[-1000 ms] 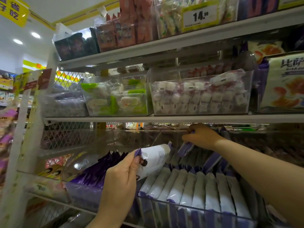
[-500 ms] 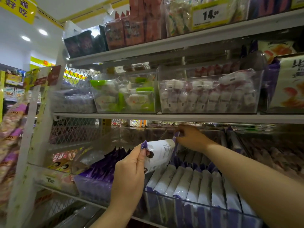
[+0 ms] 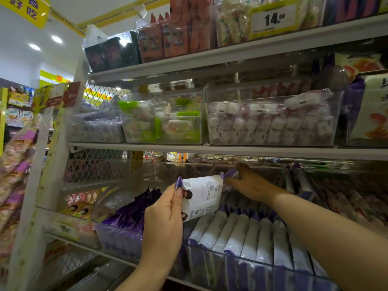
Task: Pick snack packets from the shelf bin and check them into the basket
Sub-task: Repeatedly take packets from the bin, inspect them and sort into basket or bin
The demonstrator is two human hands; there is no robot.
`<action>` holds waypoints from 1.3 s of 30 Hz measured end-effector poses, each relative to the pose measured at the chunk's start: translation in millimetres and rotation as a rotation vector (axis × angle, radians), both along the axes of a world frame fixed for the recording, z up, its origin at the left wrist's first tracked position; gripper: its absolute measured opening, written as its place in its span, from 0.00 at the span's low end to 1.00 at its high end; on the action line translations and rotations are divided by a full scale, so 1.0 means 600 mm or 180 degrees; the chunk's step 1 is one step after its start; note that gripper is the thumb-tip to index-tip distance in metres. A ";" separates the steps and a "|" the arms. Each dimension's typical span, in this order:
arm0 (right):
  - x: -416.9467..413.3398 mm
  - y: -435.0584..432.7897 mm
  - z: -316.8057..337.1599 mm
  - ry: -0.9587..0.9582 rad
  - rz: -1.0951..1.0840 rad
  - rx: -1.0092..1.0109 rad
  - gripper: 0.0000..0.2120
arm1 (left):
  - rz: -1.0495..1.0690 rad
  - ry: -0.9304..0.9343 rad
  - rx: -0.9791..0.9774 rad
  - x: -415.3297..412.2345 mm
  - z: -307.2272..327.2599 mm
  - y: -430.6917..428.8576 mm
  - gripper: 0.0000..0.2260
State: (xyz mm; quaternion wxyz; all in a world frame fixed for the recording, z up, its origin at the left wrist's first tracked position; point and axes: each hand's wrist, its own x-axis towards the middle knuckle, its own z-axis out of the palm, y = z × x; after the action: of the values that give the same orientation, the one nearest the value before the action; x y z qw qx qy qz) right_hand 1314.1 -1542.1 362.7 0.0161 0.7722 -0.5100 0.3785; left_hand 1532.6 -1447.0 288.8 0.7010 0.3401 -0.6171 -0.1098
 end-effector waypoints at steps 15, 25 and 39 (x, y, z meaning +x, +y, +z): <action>-0.028 0.057 0.037 0.0223 0.0020 0.0265 0.13 | -0.0023 0.0389 -0.0170 0.012 -0.008 0.005 0.13; 0.002 0.061 0.056 0.0738 -0.0384 0.0651 0.13 | -0.0006 0.0358 -0.0208 0.023 -0.008 0.010 0.09; -0.002 0.030 0.019 0.0771 -0.0680 0.0666 0.22 | -0.0111 0.0331 -0.0157 0.023 -0.013 0.008 0.10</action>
State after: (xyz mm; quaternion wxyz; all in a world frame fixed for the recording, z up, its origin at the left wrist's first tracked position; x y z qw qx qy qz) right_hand 1312.8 -1524.1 374.2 0.0370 0.7511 -0.6200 0.2238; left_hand 1546.4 -1442.4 281.1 0.7383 0.3058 -0.5882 -0.1244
